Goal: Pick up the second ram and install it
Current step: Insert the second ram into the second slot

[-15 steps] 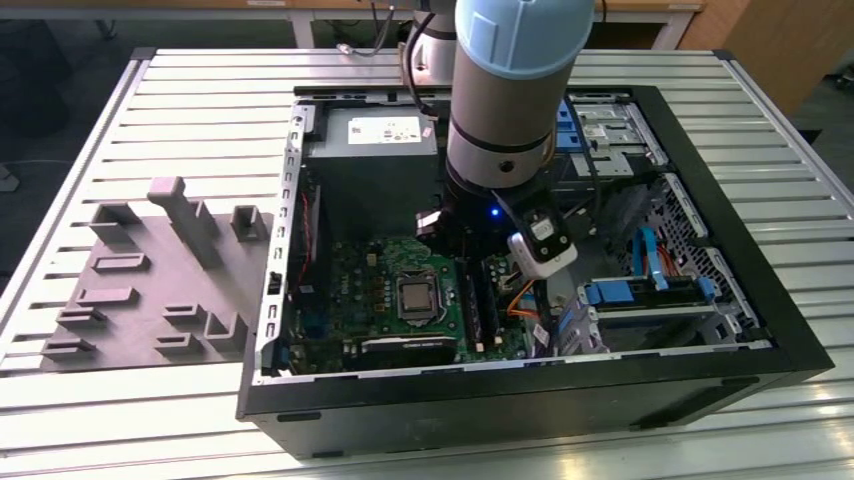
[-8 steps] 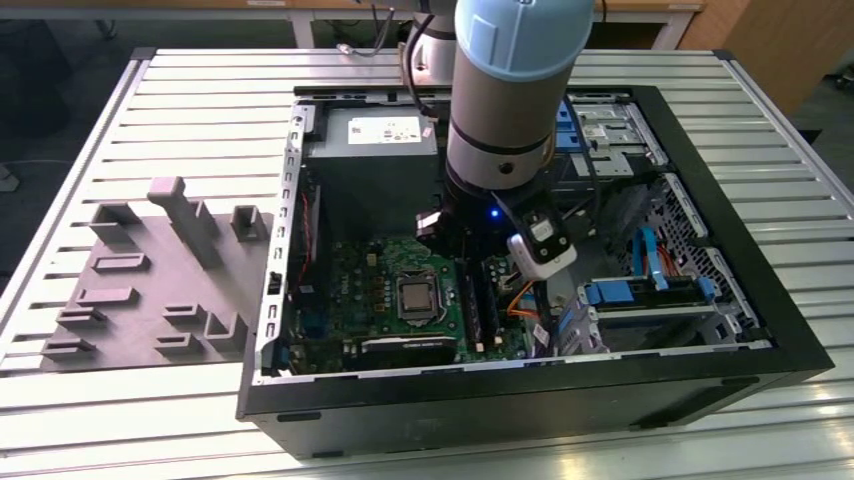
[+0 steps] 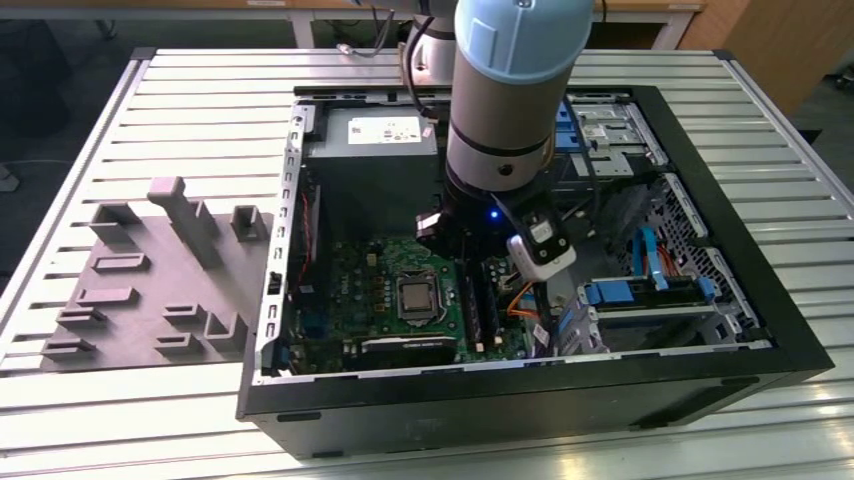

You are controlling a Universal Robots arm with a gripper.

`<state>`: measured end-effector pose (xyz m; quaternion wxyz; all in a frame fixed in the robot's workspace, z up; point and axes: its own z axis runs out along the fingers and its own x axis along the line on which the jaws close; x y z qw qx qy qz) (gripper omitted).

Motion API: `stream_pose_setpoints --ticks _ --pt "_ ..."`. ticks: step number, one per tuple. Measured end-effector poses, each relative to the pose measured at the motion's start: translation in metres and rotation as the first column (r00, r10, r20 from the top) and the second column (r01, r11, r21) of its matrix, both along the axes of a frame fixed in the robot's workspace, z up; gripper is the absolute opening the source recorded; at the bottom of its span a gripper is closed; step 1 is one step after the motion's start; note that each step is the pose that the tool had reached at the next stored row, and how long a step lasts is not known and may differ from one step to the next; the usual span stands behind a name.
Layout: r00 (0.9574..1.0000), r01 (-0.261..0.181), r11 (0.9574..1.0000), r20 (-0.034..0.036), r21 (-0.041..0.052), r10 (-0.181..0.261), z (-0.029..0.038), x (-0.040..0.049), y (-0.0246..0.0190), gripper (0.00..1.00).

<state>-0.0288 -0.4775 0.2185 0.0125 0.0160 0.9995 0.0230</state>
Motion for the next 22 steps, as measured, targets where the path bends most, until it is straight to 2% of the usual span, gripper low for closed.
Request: stream_pose_setpoints --ticks 9,10,11,12,15,22 --pt "1.0 0.0 1.0 0.0 0.0 0.0 -0.0007 0.0 0.0 0.13" --pt "1.0 0.0 1.0 0.0 0.0 0.0 -0.0007 0.0 0.0 0.18" --pt "1.0 0.0 1.0 0.0 0.0 0.0 -0.0007 0.0 0.0 0.18" --pt "1.0 0.0 1.0 0.0 -0.0001 0.0 -0.0008 0.0 0.0 0.25" --pt "1.0 0.0 1.0 0.0 -0.0001 0.0 -0.0008 0.0 0.0 0.25" --pt "1.0 0.0 1.0 0.0 -0.0001 0.0 0.0048 0.0 0.0 0.25"
